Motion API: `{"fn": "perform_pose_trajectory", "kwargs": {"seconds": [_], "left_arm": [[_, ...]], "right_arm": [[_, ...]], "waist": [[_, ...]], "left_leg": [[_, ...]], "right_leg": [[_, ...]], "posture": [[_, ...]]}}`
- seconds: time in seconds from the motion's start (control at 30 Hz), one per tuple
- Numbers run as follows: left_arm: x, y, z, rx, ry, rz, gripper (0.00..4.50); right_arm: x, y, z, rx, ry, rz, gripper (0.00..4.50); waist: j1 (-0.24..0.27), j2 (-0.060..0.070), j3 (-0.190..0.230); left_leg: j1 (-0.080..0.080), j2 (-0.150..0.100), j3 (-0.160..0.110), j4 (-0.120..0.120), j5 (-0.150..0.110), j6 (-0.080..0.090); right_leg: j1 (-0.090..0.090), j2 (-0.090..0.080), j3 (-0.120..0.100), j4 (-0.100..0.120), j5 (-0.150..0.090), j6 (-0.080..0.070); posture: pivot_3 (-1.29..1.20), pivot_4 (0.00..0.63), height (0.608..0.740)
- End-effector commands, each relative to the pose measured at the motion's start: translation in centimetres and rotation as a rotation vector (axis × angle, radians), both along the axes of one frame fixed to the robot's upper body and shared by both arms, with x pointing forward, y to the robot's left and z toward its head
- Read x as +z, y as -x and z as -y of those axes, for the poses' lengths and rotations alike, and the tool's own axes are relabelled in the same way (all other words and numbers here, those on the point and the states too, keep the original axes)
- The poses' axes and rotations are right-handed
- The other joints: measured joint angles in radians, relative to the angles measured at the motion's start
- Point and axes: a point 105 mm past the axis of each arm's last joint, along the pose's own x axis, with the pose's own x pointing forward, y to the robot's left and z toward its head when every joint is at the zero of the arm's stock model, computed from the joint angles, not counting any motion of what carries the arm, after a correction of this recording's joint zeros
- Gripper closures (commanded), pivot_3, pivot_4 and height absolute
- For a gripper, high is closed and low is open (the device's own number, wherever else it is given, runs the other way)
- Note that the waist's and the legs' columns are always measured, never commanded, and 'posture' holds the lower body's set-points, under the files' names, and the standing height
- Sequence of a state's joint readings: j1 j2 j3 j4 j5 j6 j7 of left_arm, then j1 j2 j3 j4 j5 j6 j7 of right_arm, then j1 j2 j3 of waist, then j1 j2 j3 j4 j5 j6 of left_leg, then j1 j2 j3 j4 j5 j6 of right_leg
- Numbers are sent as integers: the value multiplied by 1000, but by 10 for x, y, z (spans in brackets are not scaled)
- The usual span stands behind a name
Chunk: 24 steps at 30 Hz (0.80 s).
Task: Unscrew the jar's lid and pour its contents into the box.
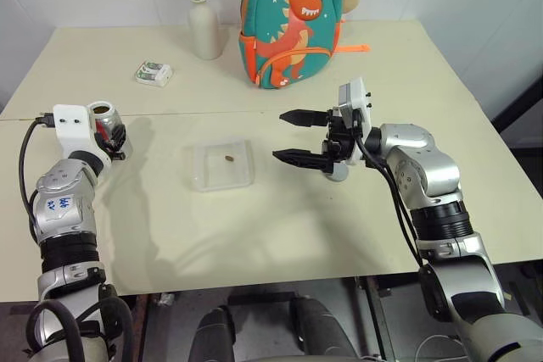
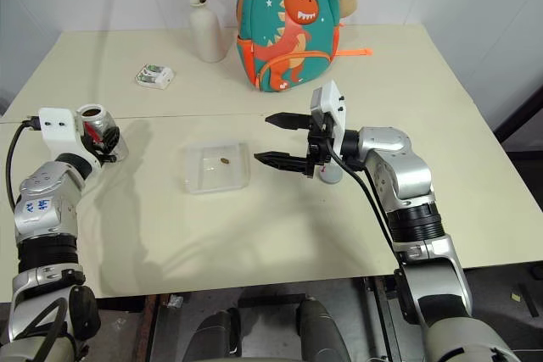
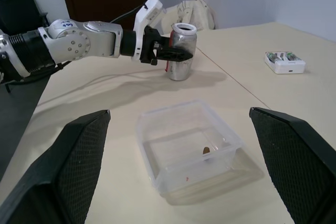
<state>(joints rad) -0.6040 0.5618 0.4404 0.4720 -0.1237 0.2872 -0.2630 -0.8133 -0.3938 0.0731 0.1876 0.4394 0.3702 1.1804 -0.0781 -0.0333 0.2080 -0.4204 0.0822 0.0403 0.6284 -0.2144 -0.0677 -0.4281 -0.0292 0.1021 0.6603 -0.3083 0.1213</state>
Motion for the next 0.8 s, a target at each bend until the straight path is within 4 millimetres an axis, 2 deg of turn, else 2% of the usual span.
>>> {"fn": "perform_pose_trajectory", "kwargs": {"seconds": [0.03, 0.07, 0.13, 0.17, 0.33, 0.5, 0.67, 0.8], "left_arm": [[2, 0, 0, -31, 3, 36, 2501], [-1, 1, -1, -34, 18, 31, 2501], [-7, 3, -2, -44, 36, 15, 1783], [-9, 4, -4, -38, 24, 9, 1615], [-11, 16, -3, -74, 44, -16, 24], [0, 44, -11, -65, -141, -44, 24], [7, 81, -10, -95, -357, -84, 24], [25, 107, 12, -235, -497, -2, 24]], "right_arm": [[13, 3, -4, 22, -2, 64, 30], [14, 3, -4, 24, -4, 65, 30], [14, 4, -5, 28, -6, 66, 0], [14, 4, -5, 29, -7, 65, 0], [13, 6, -5, 35, -10, 62, 0], [11, 8, -3, 33, -14, 58, 0], [6, 12, 4, 25, -4, 50, 0], [4, 15, 13, 8, 5, 60, 0]], "waist": [[1, 0, 0], [1, 0, 0], [1, 0, 0], [0, 0, 0], [-4, 0, 0], [-7, 0, 0], [-6, 0, 0], [-5, -1, 0]], "left_leg": [[0, 0, 0, 0, 0, 0], [0, 0, 0, 0, 0, 0], [0, 0, 0, 0, 0, 0], [0, 0, 0, 0, 0, 0], [0, 0, 1, -1, 0, 0], [0, 1, 1, -1, 0, -1], [0, 1, 2, -2, 0, -1], [0, 1, 3, -7, -1, -1]], "right_leg": [[0, 0, 0, 0, 0, 0], [0, 0, 0, 0, 0, 0], [0, 0, 0, 0, 0, 0], [0, 0, 0, 0, 0, 0], [0, 0, 0, 0, 0, 0], [-1, 0, 0, -1, 0, 0], [-1, 0, 1, -2, 0, -1], [-2, -1, 1, -6, 0, -3]], "posture": [[0, 150, 740], [0, 150, 740], [0, 150, 740], [0, 150, 740], [0, 150, 740], [0, 150, 740], [0, 150, 740], [0, 150, 740]]}}
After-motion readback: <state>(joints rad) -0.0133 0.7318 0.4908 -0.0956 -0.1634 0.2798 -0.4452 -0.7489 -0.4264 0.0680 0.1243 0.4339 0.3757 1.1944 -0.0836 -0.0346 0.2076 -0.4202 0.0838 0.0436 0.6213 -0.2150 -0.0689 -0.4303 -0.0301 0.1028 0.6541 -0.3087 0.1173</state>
